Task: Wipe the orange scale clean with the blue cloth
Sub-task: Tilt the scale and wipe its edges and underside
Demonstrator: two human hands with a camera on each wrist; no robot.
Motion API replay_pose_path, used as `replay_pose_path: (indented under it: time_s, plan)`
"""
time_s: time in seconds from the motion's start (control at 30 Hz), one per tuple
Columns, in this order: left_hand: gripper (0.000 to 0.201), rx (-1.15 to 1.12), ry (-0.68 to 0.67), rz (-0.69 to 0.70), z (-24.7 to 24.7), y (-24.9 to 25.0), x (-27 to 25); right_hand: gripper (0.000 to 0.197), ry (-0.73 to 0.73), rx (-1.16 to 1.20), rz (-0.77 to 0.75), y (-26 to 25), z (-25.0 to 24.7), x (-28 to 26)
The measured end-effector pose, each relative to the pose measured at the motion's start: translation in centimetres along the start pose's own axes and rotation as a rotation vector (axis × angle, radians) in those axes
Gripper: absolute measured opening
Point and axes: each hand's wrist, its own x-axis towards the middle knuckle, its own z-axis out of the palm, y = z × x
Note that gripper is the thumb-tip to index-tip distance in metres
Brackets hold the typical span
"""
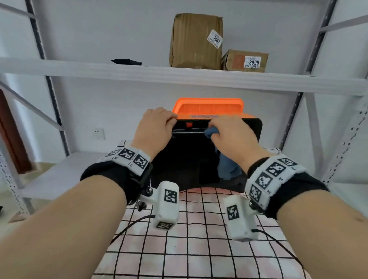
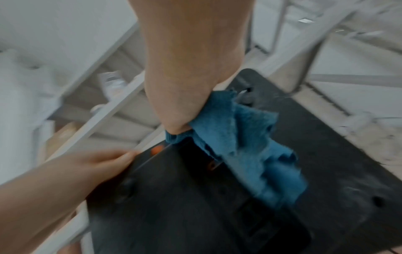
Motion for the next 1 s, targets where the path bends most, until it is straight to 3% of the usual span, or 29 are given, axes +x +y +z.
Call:
replay_pose_path:
  time_s: [0.13, 0.23, 0.37, 0.53, 0.67, 0.73, 0.9, 1.0]
  plan:
    - [0.028, -0.007, -0.020, 0.025, -0.4, -0.2, -0.2, 0.021, 0.081, -0.001, 0.145, 1.7, -0.5, -1.0]
    - [0.027, -0.002, -0.005, 0.030, -0.1, -0.1, -0.1, 0.038, 0.219, 0.107, 0.029, -0.9, -0.1, -0.6]
    - [0.029, 0.127, -0.009, 0.025, -0.1, 0.3, -0.7, 0.034, 0.159, 0.067, -0.120, -4.0, 1.2, 1.3]
    - [0.029, 0.294, 0.017, 0.056, -0.1, 0.9, -0.8, 0.021, 0.097, -0.054, 0.119, -0.7, -0.7, 1.1]
    - [0.027, 0.307, 0.060, 0.088, 0.8, 1.9, -0.6, 0.025, 0.106, -0.211, 0.215, 2.9, -2.0, -0.4]
    - [0.032, 0.313, 0.043, 0.094, 1.1, 2.5, -0.3, 0.028, 0.138, -0.202, 0.186, 2.9, -1.4, -0.5]
    - [0.045, 0.294, -0.061, 0.112, 1.3, 3.3, -0.1, 0.034, 0.202, -0.008, -0.074, -1.1, 1.2, 0.9]
    - [0.057, 0.347, -0.133, 0.095, 1.2, 3.0, -0.4, 0.034, 0.215, 0.001, -0.109, -0.7, 1.2, 0.7]
